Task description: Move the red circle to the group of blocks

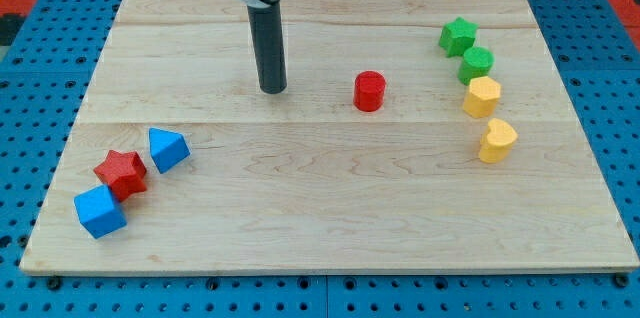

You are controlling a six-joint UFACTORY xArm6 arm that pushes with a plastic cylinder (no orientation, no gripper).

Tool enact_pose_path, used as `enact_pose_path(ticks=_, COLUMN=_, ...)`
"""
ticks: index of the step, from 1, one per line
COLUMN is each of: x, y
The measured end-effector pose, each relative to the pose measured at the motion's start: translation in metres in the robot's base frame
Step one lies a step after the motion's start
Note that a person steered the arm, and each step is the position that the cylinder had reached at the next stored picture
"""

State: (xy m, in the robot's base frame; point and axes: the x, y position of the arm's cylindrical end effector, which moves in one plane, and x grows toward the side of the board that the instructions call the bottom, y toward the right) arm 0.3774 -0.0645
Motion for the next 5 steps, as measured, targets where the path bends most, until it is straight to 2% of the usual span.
enact_pose_path(ticks=1, x=-0.037, y=-0.055)
enact_pose_path(ticks=2, x=-0.068, y=-0.025)
enact_pose_path(ticks=3, x=-0.035, y=0.096)
enact_pose_path(ticks=4, x=0.042, y=0.155)
enact_pose_path(ticks=5, x=0.068, y=0.16)
